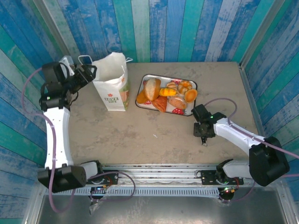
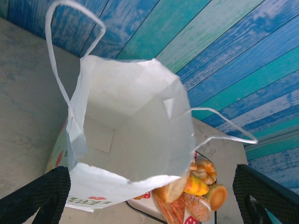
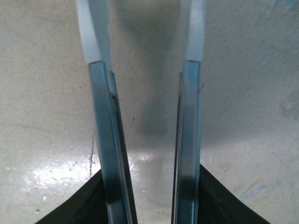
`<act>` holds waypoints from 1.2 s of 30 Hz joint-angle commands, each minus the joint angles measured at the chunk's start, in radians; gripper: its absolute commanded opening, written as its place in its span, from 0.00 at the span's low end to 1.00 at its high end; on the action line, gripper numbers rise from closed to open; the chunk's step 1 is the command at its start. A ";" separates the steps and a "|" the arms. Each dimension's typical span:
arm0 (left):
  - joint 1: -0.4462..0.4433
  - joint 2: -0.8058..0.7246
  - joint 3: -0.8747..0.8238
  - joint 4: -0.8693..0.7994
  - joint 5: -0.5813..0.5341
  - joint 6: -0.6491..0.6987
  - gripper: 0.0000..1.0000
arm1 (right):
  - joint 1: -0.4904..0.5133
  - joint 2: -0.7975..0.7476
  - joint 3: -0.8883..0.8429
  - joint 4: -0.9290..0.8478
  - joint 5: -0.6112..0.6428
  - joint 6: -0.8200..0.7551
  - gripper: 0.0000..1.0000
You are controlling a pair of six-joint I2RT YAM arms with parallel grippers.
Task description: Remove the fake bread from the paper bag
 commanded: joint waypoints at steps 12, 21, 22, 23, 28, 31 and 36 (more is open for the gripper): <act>0.005 -0.275 -0.149 0.048 -0.319 0.017 0.94 | -0.015 0.214 0.021 0.051 -0.014 -0.023 0.65; 0.005 -0.342 -0.311 0.055 -0.511 -0.017 0.94 | -0.015 0.147 0.037 0.012 -0.013 -0.008 0.87; 0.005 -0.350 -0.339 0.056 -0.532 -0.027 0.94 | -0.016 0.124 0.045 -0.001 -0.004 -0.010 1.00; 0.004 -0.358 -0.367 0.061 -0.540 -0.035 0.94 | -0.016 0.106 0.054 -0.014 0.004 -0.011 1.00; 0.004 -0.387 -0.502 0.115 -0.455 0.006 0.94 | -0.021 0.003 0.117 -0.101 0.057 -0.016 1.00; 0.003 -0.404 -0.592 0.165 -0.356 0.014 0.94 | -0.027 -0.082 0.138 -0.128 0.096 -0.014 1.00; -0.119 -0.453 -0.738 0.260 -0.412 0.031 0.94 | -0.061 -0.225 0.140 -0.118 0.135 -0.015 1.00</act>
